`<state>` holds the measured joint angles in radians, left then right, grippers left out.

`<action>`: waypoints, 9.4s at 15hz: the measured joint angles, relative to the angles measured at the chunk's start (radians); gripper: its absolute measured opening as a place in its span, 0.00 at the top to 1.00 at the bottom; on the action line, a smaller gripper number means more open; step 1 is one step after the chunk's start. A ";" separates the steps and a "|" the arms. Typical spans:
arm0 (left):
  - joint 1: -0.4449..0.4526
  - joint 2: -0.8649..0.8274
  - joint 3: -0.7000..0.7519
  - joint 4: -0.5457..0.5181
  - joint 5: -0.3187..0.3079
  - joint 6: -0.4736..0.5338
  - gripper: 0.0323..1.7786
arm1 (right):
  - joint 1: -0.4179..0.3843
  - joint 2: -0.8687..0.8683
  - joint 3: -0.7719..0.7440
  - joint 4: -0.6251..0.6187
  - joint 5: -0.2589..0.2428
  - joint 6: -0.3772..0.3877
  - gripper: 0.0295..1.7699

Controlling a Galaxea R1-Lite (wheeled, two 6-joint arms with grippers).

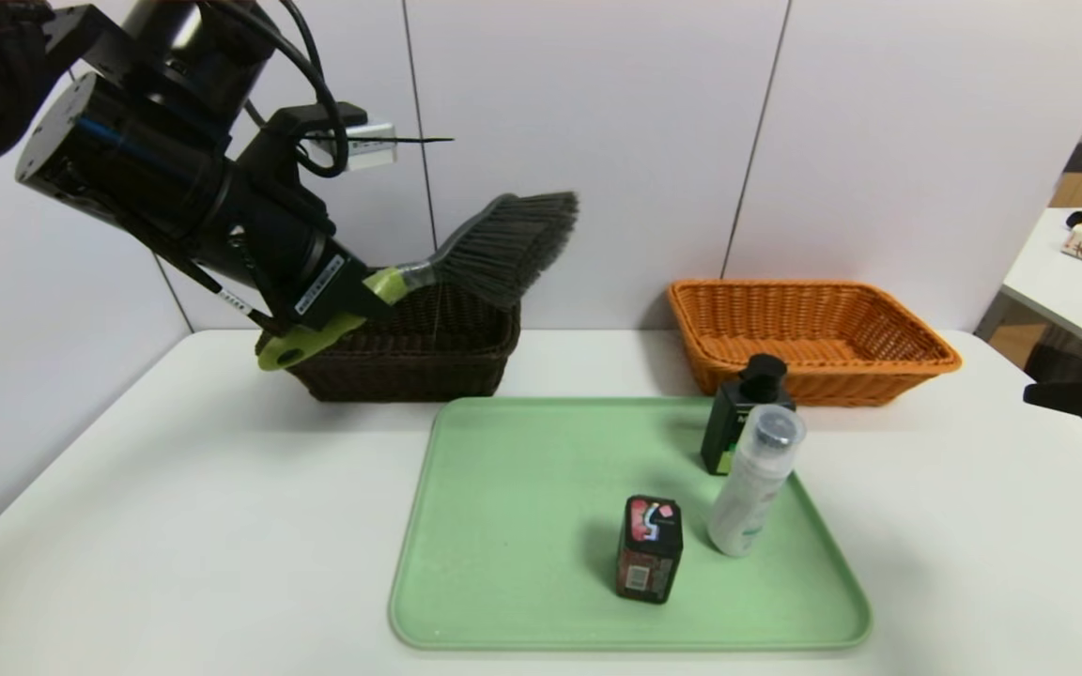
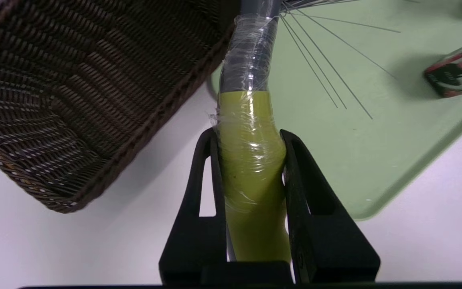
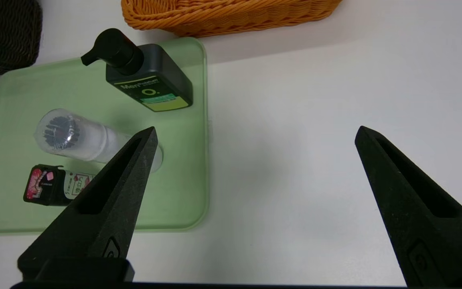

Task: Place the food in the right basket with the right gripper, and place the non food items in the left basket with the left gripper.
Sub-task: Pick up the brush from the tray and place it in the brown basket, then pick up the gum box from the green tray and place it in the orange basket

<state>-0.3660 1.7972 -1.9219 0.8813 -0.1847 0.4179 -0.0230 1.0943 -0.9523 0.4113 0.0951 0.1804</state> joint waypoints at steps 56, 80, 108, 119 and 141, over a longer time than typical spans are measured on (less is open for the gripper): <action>0.103 -0.024 0.109 -0.312 -0.205 -0.206 0.10 | 0.000 -0.093 0.056 -0.001 -0.002 -0.001 0.04; -0.460 -0.384 0.937 -0.703 0.029 -0.421 0.05 | 0.000 -0.110 0.087 -0.002 0.000 -0.001 0.04; -0.444 -0.447 0.973 -0.782 -0.042 -0.349 0.05 | 0.485 0.536 -0.907 0.500 0.186 -0.249 0.04; -0.398 -0.476 0.981 -0.779 -0.042 -0.352 0.05 | 0.617 0.794 -1.007 0.644 0.131 -0.673 0.04; -0.339 -0.570 1.015 -0.779 -0.044 -0.354 0.05 | 0.701 0.941 -1.007 0.757 0.116 -0.775 0.04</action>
<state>-0.7047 1.2272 -0.9072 0.1028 -0.2289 0.0643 0.6783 2.0353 -1.9589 1.1685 0.2106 -0.5945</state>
